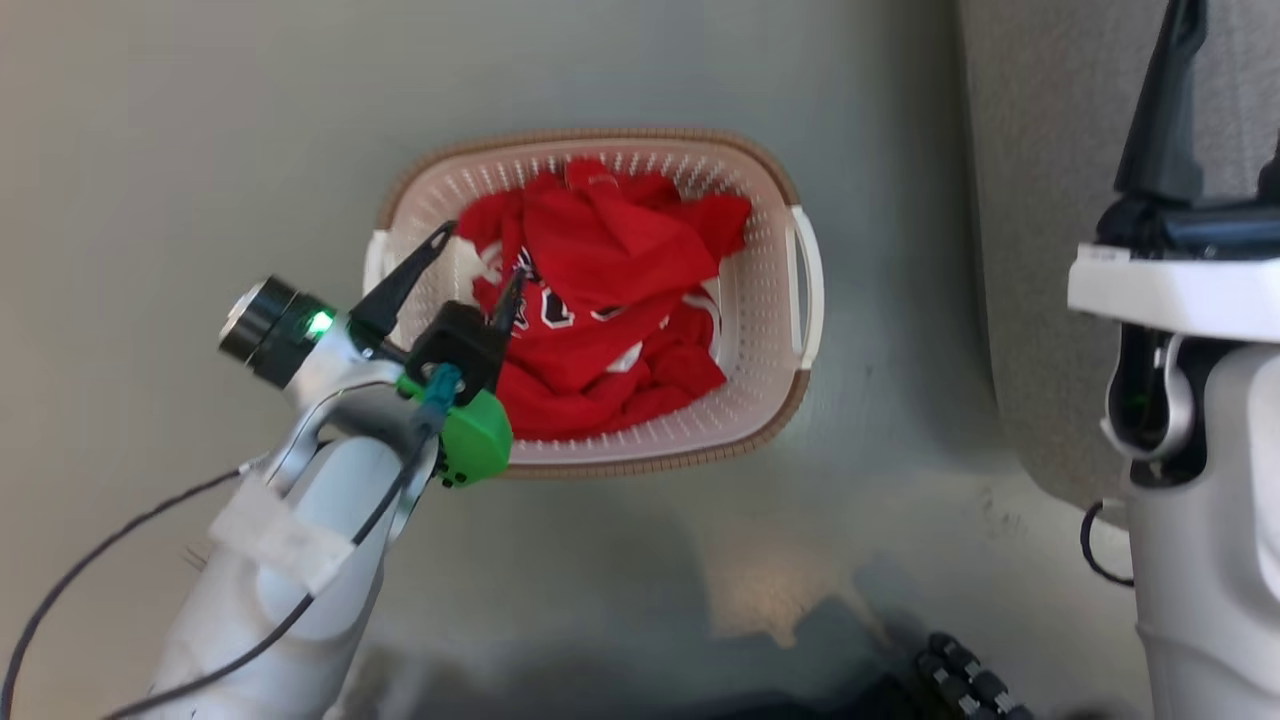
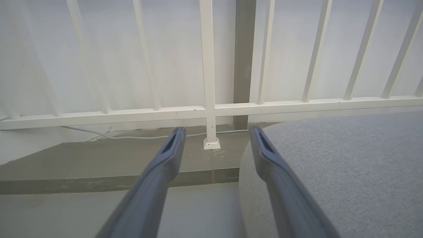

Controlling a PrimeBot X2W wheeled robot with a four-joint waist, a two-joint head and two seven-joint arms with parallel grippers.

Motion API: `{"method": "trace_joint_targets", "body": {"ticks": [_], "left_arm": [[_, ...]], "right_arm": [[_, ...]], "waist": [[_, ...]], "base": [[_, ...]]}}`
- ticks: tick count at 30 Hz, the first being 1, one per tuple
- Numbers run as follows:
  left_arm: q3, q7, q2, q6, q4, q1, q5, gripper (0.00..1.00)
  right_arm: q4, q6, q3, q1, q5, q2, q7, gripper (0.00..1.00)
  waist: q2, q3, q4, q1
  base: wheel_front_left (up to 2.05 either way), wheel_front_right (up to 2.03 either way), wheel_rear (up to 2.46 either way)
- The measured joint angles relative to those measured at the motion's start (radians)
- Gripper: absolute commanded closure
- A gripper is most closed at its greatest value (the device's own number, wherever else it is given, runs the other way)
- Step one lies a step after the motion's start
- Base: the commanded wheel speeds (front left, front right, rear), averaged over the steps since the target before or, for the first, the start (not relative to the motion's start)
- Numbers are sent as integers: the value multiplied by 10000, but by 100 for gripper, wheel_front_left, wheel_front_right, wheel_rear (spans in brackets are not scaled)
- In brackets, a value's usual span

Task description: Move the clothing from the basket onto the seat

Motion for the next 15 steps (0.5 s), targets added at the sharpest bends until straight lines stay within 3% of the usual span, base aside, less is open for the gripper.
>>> {"method": "trace_joint_targets", "body": {"ticks": [15], "left_arm": [[-1221, 221, -127, -357, 2044, -1328, 727, 0]], "right_arm": [[107, 12, 242, -696, 8, 12, 0, 0]], "waist": [[0, 1357, -557, 0]], "base": [[0, 0, 0]]}}
